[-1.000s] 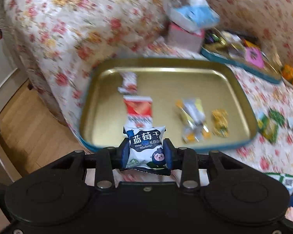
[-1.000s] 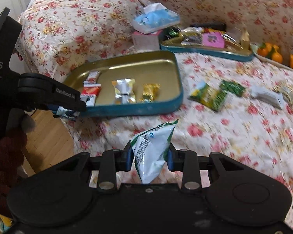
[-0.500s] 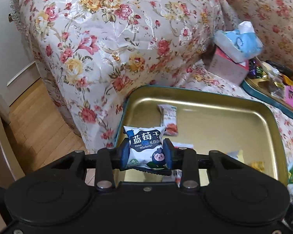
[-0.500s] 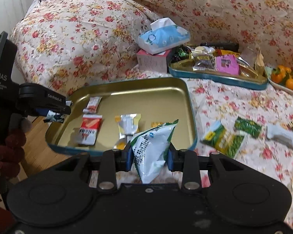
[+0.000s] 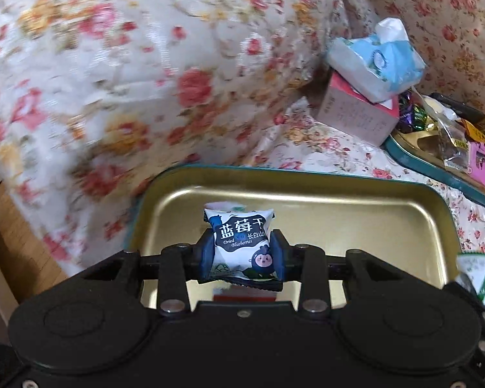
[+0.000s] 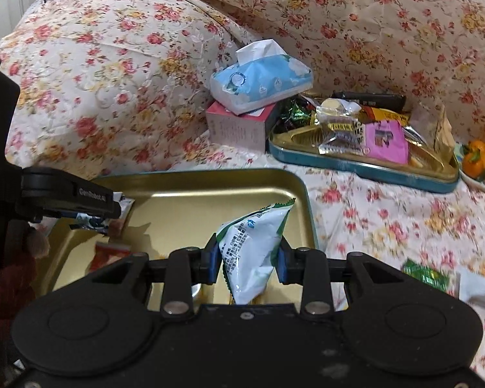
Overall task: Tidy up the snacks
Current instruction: 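Open both tools to release the packets into the tray, then move both tools back toward the remaining snack packets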
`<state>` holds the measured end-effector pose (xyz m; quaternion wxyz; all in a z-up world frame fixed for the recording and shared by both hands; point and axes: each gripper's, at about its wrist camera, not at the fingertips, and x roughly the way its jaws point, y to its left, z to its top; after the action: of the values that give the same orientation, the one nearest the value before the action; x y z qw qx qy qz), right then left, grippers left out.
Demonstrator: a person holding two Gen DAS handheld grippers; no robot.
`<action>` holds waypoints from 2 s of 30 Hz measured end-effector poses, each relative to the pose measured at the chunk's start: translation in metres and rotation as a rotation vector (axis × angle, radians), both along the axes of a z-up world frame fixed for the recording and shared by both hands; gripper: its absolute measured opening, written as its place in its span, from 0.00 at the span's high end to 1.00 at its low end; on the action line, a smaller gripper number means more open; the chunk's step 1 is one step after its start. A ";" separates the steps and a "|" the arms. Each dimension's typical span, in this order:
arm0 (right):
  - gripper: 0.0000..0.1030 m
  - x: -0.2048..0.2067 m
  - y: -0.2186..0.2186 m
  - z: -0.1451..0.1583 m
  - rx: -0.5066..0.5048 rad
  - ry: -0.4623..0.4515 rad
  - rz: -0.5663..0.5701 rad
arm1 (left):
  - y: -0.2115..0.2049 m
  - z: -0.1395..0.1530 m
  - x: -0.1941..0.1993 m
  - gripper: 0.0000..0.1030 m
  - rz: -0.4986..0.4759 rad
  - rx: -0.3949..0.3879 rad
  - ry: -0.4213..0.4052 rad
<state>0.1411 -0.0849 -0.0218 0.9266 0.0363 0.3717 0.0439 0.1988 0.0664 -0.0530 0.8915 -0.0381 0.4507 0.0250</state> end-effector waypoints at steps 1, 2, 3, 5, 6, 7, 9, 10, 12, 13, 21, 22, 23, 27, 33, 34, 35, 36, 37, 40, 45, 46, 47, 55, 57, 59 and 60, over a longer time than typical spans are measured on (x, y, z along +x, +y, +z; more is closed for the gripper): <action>0.66 0.006 0.001 -0.001 -0.009 -0.002 0.000 | -0.001 0.000 0.001 0.56 -0.010 -0.003 -0.013; 0.66 0.009 0.002 -0.002 -0.015 -0.004 0.002 | -0.002 0.000 0.001 0.56 -0.020 -0.004 -0.028; 0.66 0.013 0.003 -0.003 -0.020 -0.007 0.004 | -0.004 0.001 0.001 0.56 -0.023 0.002 -0.040; 0.66 0.017 0.004 -0.005 -0.026 -0.009 0.008 | -0.005 0.002 -0.001 0.56 -0.027 0.023 -0.061; 0.66 0.021 0.005 -0.007 -0.027 -0.009 0.008 | -0.005 0.002 -0.001 0.56 -0.030 0.029 -0.063; 0.66 0.025 0.005 -0.009 -0.029 -0.006 0.006 | -0.004 0.002 -0.001 0.56 -0.031 0.030 -0.060; 0.66 0.030 0.006 -0.013 -0.032 0.003 0.004 | -0.002 0.001 -0.002 0.56 -0.025 0.020 -0.047; 0.66 0.033 0.007 -0.015 -0.032 0.004 0.000 | 0.000 0.000 -0.003 0.56 -0.020 0.013 -0.040; 0.65 0.036 0.008 -0.019 -0.033 0.010 -0.005 | 0.003 0.000 -0.007 0.56 -0.008 0.000 -0.032; 0.65 0.037 0.007 -0.020 -0.030 0.012 -0.009 | 0.004 0.001 -0.010 0.56 -0.004 -0.004 -0.031; 0.48 0.012 -0.001 -0.011 -0.004 -0.034 -0.061 | -0.002 0.013 -0.038 0.56 -0.018 0.017 -0.052; 0.48 0.006 -0.002 -0.008 -0.001 -0.045 -0.067 | -0.004 0.014 -0.043 0.56 -0.025 0.018 -0.055; 0.48 0.000 -0.004 -0.005 0.001 -0.056 -0.073 | -0.006 0.016 -0.048 0.56 -0.033 0.019 -0.057; 0.48 -0.029 -0.014 0.006 0.021 -0.086 -0.103 | -0.019 0.021 -0.071 0.56 -0.072 0.033 -0.061; 0.48 -0.084 -0.043 0.009 0.055 -0.080 -0.172 | -0.043 0.020 -0.109 0.56 -0.138 0.037 -0.040; 0.48 -0.093 -0.049 0.007 0.062 -0.071 -0.189 | -0.048 0.017 -0.115 0.56 -0.150 0.039 -0.031; 0.48 -0.103 -0.055 0.005 0.066 -0.062 -0.206 | -0.054 0.014 -0.121 0.56 -0.164 0.041 -0.021; 0.48 -0.112 -0.062 0.002 0.068 -0.053 -0.225 | -0.059 0.012 -0.125 0.56 -0.175 0.043 -0.012; 0.48 -0.122 -0.068 0.000 0.068 -0.044 -0.245 | -0.065 0.009 -0.131 0.56 -0.190 0.046 -0.001; 0.48 -0.146 -0.085 -0.008 0.075 -0.019 -0.311 | -0.083 0.002 -0.144 0.56 -0.233 0.063 0.019; 0.48 -0.176 -0.114 -0.023 0.059 0.008 -0.405 | -0.113 0.004 -0.159 0.56 -0.301 0.077 0.008; 0.48 -0.180 -0.120 -0.025 0.064 0.012 -0.419 | -0.120 0.006 -0.161 0.56 -0.314 0.080 -0.002; 0.48 -0.182 -0.126 -0.027 0.070 0.014 -0.432 | -0.126 0.008 -0.162 0.56 -0.328 0.084 -0.014; 0.48 -0.193 -0.158 -0.033 0.087 -0.007 -0.515 | -0.174 0.011 -0.158 0.56 -0.396 0.103 -0.054; 0.48 -0.195 -0.165 -0.033 0.096 -0.010 -0.529 | -0.183 0.007 -0.155 0.56 -0.400 0.088 -0.042; 0.48 -0.196 -0.170 -0.035 0.104 -0.013 -0.538 | -0.191 0.005 -0.149 0.56 -0.390 0.051 -0.019; 0.48 -0.196 -0.173 -0.036 0.108 -0.012 -0.542 | -0.194 0.004 -0.145 0.56 -0.378 0.029 -0.008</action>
<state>-0.0548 -0.2580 -0.0574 0.9035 0.1836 0.3399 -0.1855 0.0534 -0.1280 -0.0490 0.8825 0.0598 0.4460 -0.1367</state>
